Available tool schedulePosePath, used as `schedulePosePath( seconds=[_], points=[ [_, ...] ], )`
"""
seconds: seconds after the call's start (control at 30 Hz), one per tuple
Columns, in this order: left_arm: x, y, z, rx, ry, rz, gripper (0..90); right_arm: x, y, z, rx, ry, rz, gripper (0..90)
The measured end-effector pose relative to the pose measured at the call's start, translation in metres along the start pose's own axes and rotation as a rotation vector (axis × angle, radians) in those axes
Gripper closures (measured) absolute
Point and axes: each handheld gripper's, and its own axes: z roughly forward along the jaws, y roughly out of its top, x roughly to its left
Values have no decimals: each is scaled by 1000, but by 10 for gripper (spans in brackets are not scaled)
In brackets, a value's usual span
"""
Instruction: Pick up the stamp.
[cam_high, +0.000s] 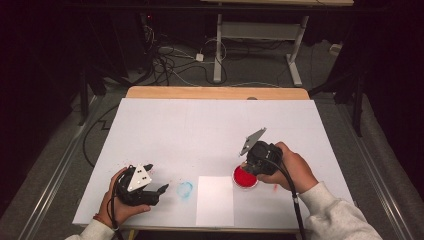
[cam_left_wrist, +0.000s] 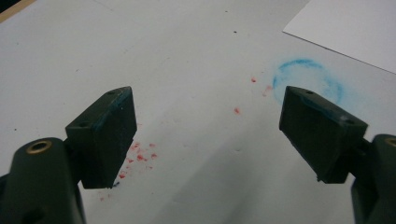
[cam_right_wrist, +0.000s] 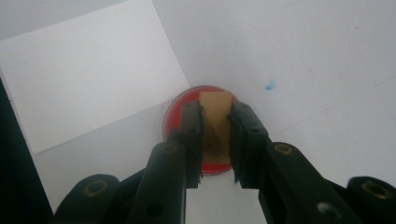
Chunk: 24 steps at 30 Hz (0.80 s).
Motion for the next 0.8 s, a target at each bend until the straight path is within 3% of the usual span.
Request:
schedulePosePath(
  seconds=[0.17,0.27,0.37,0.6,0.8],
  points=[
    [0,0,0,2,0,0,184,-2,0,-1,1,-1,4,765],
    [0,0,0,3,0,-2,184,-3,-1,8,22,6,0,765],
    [1,0,0,0,4,11,184,-4,-4,27,77,19,5,765],
    [0,-1,1,12,4,2,184,-6,-9,50,124,41,18,765],
    [0,-1,1,13,1,4,184,-4,-8,56,143,49,24,766]
  ],
)
